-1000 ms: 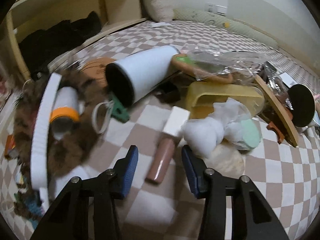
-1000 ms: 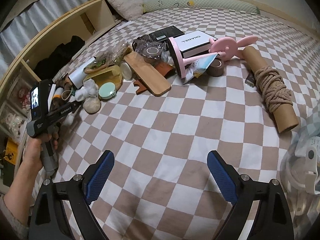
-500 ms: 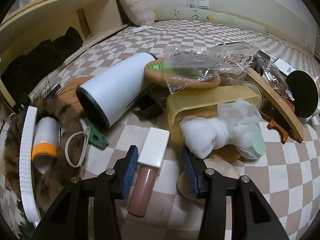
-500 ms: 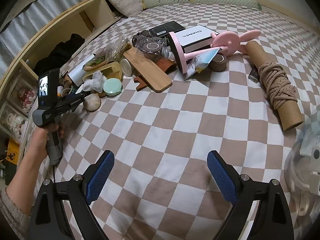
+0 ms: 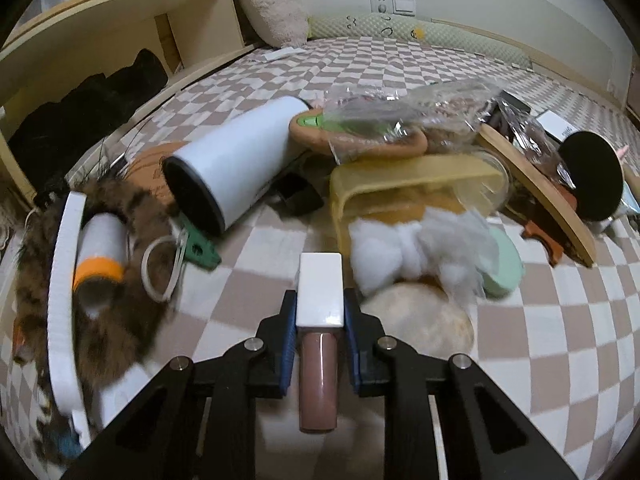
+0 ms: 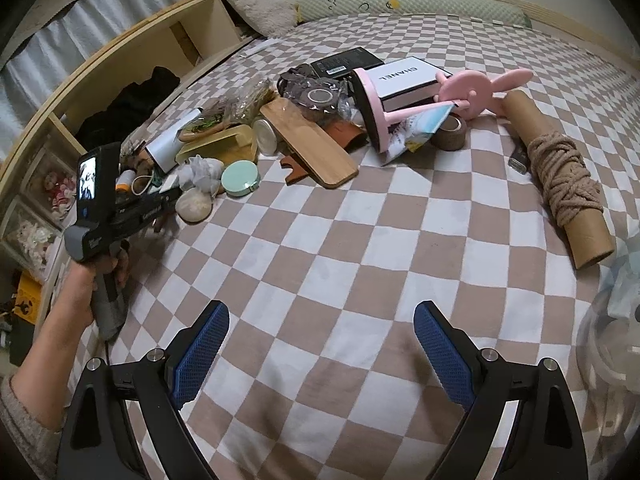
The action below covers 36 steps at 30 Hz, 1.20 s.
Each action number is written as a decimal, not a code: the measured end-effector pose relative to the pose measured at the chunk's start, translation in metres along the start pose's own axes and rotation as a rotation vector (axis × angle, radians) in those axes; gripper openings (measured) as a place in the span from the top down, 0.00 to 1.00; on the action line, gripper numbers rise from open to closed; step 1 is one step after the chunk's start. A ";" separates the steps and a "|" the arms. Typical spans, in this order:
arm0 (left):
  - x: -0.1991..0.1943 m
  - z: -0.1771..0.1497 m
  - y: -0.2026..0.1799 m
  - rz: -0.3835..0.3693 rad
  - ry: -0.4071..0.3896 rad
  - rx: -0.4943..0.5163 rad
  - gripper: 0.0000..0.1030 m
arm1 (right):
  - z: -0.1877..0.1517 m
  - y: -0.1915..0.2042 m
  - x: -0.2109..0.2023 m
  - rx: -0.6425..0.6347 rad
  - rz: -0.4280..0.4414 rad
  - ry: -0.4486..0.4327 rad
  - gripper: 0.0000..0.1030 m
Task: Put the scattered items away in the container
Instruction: 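Grasp the pink lip gloss tube with the left tool, then grasp the white cotton pad with right tool while left holds lip gloss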
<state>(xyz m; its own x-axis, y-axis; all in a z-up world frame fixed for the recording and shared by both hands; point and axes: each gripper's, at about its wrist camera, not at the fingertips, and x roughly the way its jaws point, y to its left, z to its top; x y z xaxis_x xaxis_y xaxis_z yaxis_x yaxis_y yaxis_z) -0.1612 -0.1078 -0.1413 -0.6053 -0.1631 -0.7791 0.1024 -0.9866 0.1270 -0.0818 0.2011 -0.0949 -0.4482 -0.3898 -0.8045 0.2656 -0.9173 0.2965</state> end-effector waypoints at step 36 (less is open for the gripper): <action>-0.008 -0.027 -0.003 -0.126 0.042 -0.005 0.68 | 0.098 0.134 0.168 -0.338 -0.018 -0.099 0.45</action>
<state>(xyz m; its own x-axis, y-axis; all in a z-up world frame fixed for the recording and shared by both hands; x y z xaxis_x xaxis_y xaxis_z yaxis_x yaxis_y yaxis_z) -0.1359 -0.1036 -0.1522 -0.5800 -0.0373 -0.8138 0.0313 -0.9992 0.0235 -0.2054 0.0044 -0.1396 -0.5317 -0.3947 -0.7493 0.5169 -0.8521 0.0820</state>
